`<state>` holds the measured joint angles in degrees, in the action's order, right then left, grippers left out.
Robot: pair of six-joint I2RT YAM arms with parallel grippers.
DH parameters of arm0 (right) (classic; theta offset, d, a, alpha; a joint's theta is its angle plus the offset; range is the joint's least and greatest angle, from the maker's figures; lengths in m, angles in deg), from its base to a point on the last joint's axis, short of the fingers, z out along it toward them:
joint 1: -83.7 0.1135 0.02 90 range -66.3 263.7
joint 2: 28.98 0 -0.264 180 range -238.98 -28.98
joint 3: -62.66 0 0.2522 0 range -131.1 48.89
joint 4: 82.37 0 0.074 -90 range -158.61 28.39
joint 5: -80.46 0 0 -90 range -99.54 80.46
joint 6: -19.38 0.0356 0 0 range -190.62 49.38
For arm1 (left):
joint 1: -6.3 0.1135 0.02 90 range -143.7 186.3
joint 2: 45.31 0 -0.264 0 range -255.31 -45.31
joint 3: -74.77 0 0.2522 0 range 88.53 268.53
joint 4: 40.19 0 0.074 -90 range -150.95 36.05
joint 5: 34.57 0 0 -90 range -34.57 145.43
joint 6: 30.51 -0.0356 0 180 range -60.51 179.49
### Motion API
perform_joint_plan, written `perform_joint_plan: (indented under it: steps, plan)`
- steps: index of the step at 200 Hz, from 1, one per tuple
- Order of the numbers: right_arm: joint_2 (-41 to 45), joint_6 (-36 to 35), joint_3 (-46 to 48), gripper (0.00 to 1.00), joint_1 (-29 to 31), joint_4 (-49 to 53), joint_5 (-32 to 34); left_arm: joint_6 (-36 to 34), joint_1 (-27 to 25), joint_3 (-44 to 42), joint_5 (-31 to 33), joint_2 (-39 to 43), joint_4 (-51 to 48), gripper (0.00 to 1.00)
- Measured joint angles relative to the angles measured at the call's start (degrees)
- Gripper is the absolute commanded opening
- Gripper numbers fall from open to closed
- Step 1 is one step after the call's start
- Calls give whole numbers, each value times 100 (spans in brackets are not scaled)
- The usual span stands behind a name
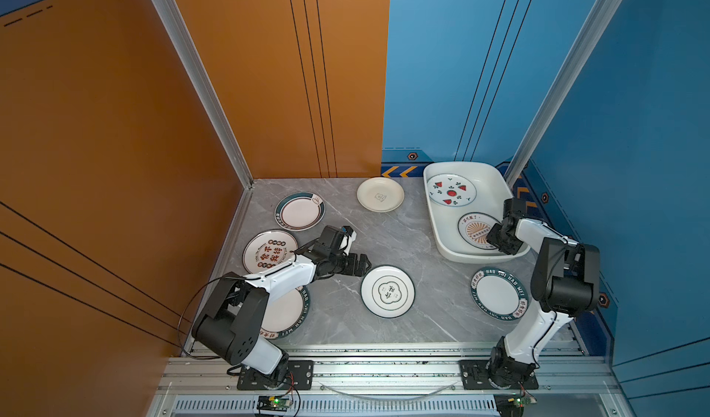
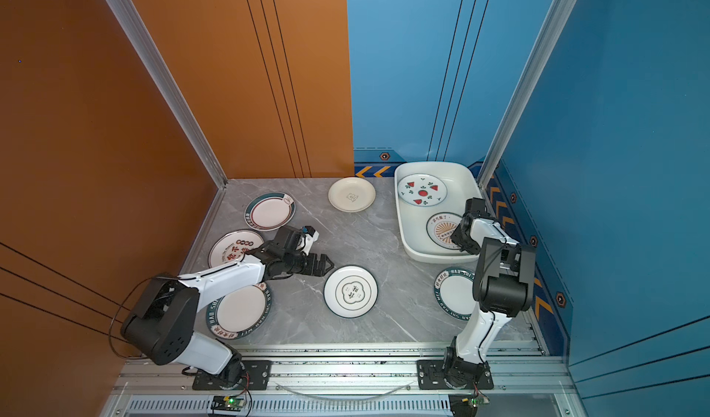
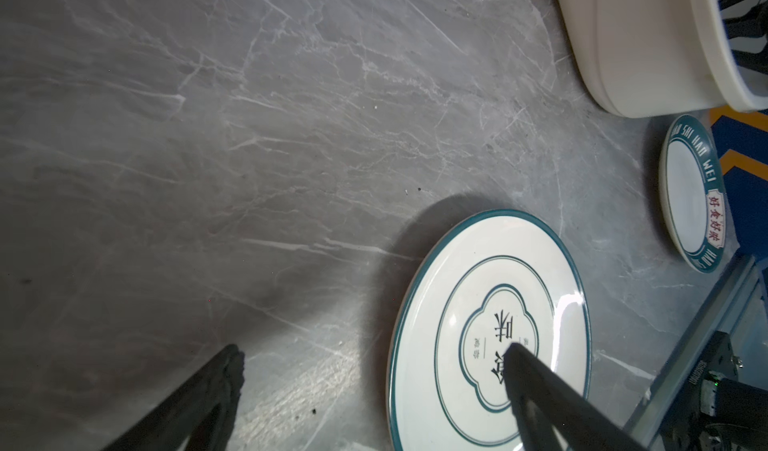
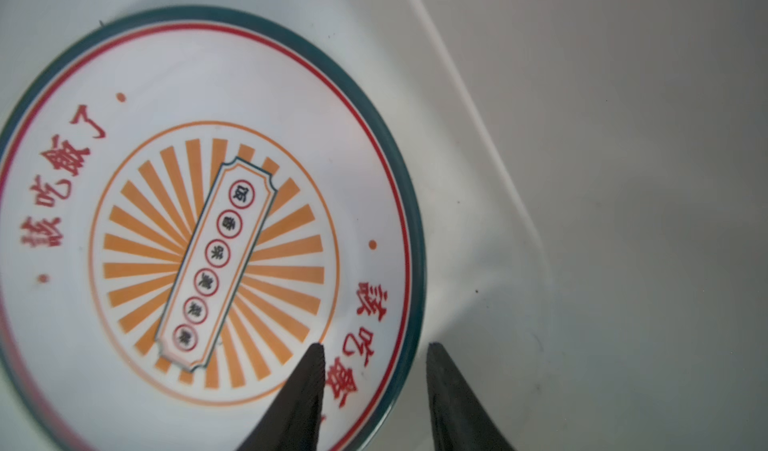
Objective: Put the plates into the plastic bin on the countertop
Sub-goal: 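Open right gripper to drop the plate while left gripper moves to cloud-print plate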
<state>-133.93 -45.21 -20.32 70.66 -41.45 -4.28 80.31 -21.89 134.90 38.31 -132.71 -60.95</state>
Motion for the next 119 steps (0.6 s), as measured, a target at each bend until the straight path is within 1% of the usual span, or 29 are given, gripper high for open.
perform_joint_plan:
  steps: [22,40,57,64,66,69,94,119]
  plan:
    - [297,-20,0,46,94,142,173,2,-79,-57,2,-109,20,95]
    - [846,-59,-4,46,208,262,297,2,-155,-90,2,-264,70,93]
    - [1355,-87,-103,46,343,398,396,-4,-216,-120,-2,-426,144,88]
    - [1517,-109,-170,46,396,439,407,7,-229,-120,-13,-448,229,88]
    - [1572,-118,-195,46,415,448,407,20,-234,-120,-15,-457,254,84]
    - [1628,-125,-223,46,435,459,407,9,-240,-120,-17,-468,271,82]
    - [2044,-157,-354,46,581,560,376,46,-304,-125,-85,-597,498,75]
    - [2277,-164,-330,46,702,706,247,76,-367,-131,-155,-688,678,66]
